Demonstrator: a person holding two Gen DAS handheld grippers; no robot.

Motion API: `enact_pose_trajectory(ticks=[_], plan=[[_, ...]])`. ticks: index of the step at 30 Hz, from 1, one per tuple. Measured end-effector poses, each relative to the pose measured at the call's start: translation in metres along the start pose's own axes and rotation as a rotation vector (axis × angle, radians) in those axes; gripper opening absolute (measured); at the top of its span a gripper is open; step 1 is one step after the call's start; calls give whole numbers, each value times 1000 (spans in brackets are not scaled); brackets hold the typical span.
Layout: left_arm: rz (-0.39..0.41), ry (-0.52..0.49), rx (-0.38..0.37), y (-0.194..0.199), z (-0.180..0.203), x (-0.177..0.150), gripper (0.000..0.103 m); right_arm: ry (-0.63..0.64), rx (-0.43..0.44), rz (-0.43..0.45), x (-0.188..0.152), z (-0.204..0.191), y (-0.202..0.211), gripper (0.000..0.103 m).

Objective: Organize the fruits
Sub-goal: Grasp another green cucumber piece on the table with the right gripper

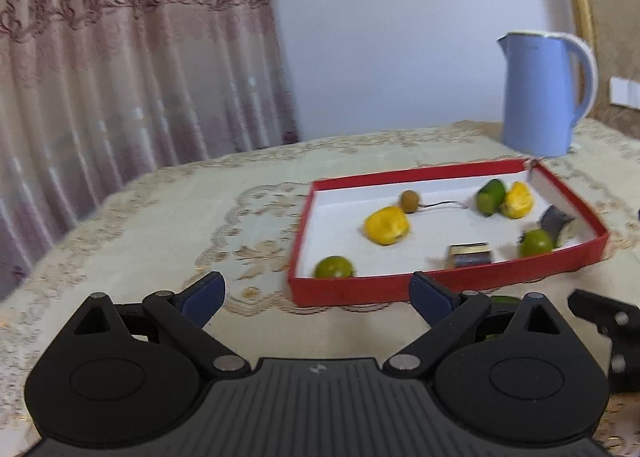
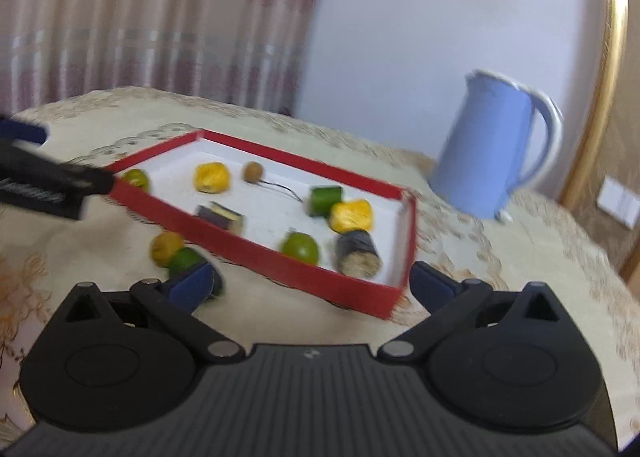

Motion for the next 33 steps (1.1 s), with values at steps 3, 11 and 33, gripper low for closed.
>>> enact_pose_trajectory(ticks=[3, 11, 33], plan=[[-31, 28, 15, -6, -8, -3, 99, -17, 98, -6, 1, -11, -6, 103], [-80, 100, 29, -12, -29, -10, 99, -23, 184, -57, 3, -25, -30, 69], [-32, -28, -185, 2, 17, -9, 99, -21, 147, -107, -17, 1, -15, 39]])
Point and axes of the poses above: each gripper's, at about its wrist camera, not at the fingertips, and y roughly against the way its jaws point, z to its right, x to its top, the point moved 4 cm from there along -y, roughly the way its jaws point, and after that the axes turned 5 degrees about -z, right-handed, at the moved point
